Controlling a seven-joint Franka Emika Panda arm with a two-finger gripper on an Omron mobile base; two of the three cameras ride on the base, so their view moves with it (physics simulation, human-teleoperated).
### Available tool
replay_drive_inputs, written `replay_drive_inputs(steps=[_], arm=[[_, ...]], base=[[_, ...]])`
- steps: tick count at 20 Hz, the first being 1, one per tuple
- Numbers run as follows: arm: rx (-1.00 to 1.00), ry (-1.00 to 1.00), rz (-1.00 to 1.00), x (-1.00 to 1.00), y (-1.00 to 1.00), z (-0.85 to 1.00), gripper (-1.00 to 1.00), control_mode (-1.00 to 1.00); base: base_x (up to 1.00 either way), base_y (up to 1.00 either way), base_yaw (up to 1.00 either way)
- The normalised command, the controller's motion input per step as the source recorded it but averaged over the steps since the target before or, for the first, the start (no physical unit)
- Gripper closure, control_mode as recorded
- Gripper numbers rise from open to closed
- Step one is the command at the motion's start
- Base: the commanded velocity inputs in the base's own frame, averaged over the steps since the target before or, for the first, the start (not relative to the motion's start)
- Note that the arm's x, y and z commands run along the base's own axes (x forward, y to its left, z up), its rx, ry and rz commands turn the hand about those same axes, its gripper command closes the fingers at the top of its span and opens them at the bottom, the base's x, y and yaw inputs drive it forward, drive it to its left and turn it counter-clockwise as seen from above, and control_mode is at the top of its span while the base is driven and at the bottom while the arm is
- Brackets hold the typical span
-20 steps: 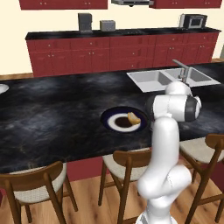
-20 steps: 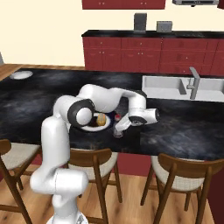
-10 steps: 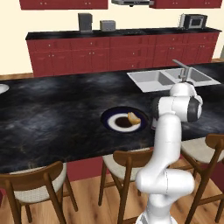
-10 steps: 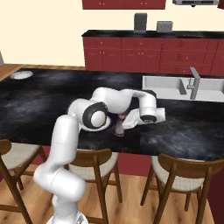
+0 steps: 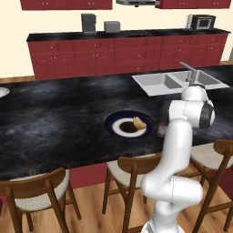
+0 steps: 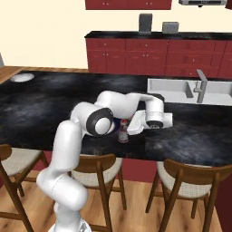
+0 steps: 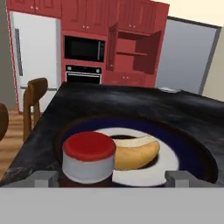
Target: Move the hot dog bun to the plate on the dining table and place the condiment next to that plate. Then navigate to the fridge and take the sausage and place it on the plate as well.
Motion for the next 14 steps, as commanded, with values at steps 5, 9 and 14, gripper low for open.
replay_drive_inputs(steps=[5, 9, 14], arm=[[-0.05, -0.03, 0.00, -0.41, 0.05, 0.68, -1.00, -1.00], [-0.05, -0.10, 0.01, -0.66, 0.41, 1.00, -1.00, -1.00], [-0.15, -0.14, 0.01, -0.73, 0.81, 1.00, -1.00, -1.00]], base=[[0.00, 0.00, 0.00], [0.00, 0.00, 0.00], [0.00, 0.00, 0.00]])
